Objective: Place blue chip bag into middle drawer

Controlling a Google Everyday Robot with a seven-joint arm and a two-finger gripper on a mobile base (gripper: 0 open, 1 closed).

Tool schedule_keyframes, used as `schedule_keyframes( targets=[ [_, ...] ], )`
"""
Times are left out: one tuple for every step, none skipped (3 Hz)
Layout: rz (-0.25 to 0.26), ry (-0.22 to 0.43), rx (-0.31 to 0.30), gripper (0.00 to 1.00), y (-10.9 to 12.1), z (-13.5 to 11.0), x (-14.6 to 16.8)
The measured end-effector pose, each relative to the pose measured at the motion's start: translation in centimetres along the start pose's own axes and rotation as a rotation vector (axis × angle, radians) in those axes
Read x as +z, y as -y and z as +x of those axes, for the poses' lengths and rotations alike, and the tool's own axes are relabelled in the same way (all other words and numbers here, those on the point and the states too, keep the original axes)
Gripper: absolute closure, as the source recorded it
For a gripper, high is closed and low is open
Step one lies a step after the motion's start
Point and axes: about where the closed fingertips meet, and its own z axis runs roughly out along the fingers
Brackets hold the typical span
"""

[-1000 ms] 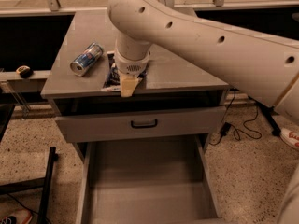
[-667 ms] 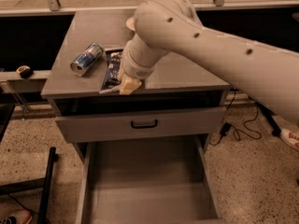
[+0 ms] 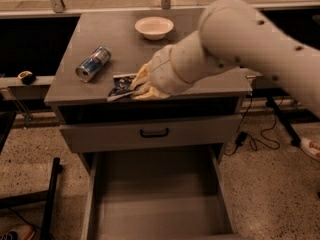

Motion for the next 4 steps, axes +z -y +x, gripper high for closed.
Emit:
schedule_keyframes(
  targets=[
    [0.033, -0.056, -0.004, 1.0, -3.4, 0.8, -7.3],
    [-0.021, -0.155, 0.02, 1.0, -8.4, 3.9, -11.6],
    [-0.03, -0.159, 0.023, 1.0, -8.8, 4.0, -11.8],
    [-0.052, -0.137, 0.064, 1.0, -10.9, 6.1, -8.5]
  ],
)
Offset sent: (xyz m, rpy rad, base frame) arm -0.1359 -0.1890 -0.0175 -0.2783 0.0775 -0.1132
